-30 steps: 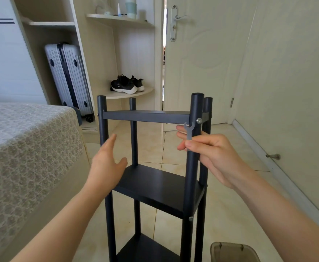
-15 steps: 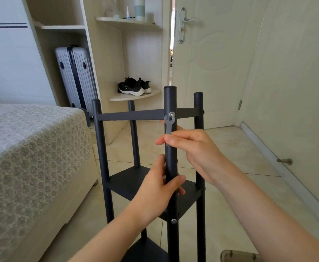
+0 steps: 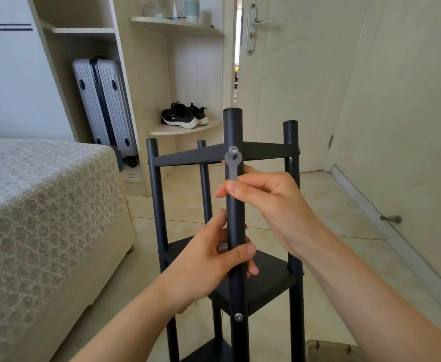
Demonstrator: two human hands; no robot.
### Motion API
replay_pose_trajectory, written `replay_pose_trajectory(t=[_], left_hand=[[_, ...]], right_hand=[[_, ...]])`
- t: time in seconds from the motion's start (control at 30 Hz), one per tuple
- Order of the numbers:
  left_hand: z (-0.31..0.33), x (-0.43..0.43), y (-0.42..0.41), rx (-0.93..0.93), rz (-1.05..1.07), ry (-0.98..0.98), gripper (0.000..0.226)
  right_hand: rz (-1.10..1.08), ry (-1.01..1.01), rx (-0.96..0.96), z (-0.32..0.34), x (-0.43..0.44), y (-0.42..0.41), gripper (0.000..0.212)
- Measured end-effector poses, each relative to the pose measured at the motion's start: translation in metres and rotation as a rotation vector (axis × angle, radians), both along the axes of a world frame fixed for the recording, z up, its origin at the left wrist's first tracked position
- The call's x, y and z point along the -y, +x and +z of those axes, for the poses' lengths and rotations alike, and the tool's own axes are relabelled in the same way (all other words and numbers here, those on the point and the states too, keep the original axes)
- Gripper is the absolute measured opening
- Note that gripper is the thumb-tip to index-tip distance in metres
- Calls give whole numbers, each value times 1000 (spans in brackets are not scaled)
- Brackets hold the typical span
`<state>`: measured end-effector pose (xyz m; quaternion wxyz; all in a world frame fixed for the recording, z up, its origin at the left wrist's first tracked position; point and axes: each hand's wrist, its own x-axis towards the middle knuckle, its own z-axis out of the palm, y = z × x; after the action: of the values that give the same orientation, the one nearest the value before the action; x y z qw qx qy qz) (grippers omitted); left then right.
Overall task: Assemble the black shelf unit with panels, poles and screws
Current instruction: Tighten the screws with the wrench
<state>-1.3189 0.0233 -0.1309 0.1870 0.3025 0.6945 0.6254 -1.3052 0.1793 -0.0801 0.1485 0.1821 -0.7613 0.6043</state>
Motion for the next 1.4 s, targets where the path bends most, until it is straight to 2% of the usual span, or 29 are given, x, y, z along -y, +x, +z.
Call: replay_pose_trajectory(t=[0.17,0.37,0.63,0.87,1.07,1.4], left_hand=[[4,2,3,5,-34,-25,30],[5,1,3,-102,43,-99,26],[-3,10,-7,-191,224,-203,17],[1,17,-13,-200,227,-224,20],[4,20,-12,-186,228,-226,19],[6,23,-7,-259,220,-296,24]], right_hand=[[-7,16,-48,4,-6,6,21],[-34,-54,-42,1,-15,10,21],[-396,110,35,-15,-11,6,24],[-408,200,109,-5,6,-11,26],[-385,141,175,-8,7,-15,27],[-400,122,93,0,21,-21,27]])
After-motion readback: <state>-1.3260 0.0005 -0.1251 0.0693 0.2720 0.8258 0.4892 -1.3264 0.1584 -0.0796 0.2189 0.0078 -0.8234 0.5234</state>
